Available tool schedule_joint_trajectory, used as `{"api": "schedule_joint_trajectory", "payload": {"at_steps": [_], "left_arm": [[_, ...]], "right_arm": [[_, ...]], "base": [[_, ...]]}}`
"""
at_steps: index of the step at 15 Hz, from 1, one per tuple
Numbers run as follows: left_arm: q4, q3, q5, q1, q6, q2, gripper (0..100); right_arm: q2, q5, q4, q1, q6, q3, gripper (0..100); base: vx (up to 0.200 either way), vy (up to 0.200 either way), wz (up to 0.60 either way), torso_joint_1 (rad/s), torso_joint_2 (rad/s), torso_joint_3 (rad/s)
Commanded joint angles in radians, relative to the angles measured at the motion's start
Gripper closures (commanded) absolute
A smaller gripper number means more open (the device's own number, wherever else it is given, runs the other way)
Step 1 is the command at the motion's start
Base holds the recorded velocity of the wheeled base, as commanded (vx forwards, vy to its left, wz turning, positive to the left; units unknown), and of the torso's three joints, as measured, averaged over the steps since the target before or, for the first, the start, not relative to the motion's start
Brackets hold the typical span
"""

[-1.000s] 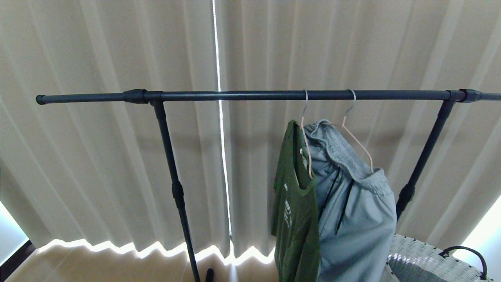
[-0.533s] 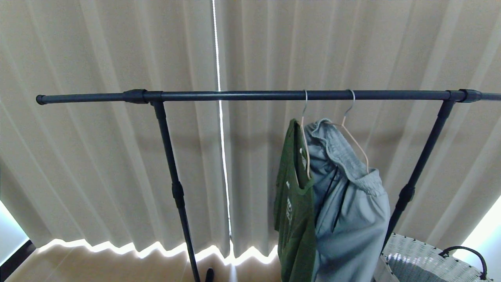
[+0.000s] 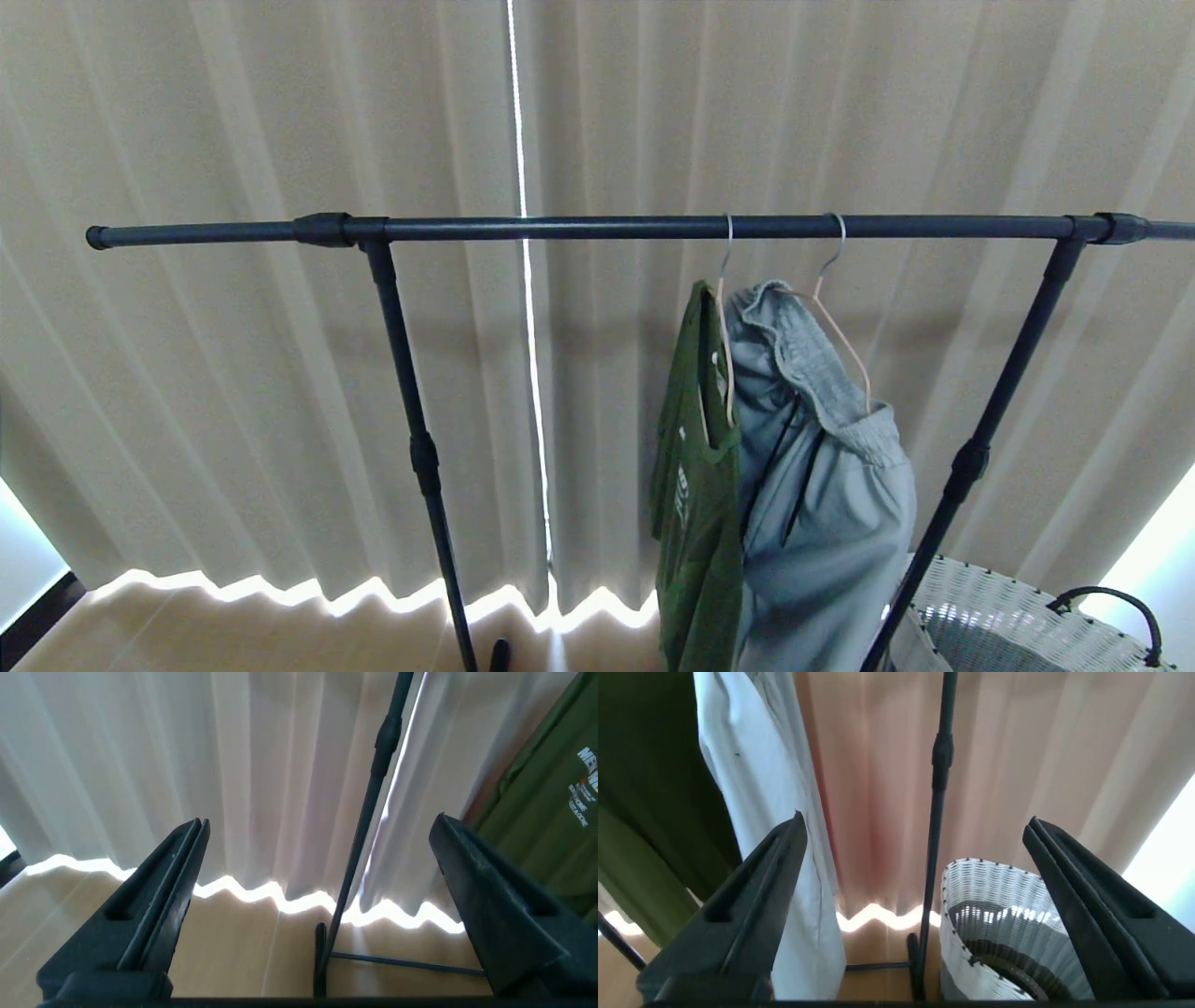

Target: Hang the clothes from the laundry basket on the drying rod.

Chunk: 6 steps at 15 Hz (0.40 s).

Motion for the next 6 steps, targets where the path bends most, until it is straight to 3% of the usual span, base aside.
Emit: {"api": "schedule_joint_trajectory", "payload": {"at_steps": [1,6], "left_arm": [[0.001,-0.001,0.000,0.000,0.000,0.000,0],[0.001,-0.001,0.000,0.000,0.000,0.000,0]], "right_arm": [[-0.001,0.000,0.000,0.000,0.000,0.000,0],[-0.001,-0.002,-0.002,-0.001,0.003,0.000,0]], "base": [[0.000,0.000,0.00,0.000,0.00,0.000],[0.000,0.000,0.00,0.000,0.00,0.000]]}}
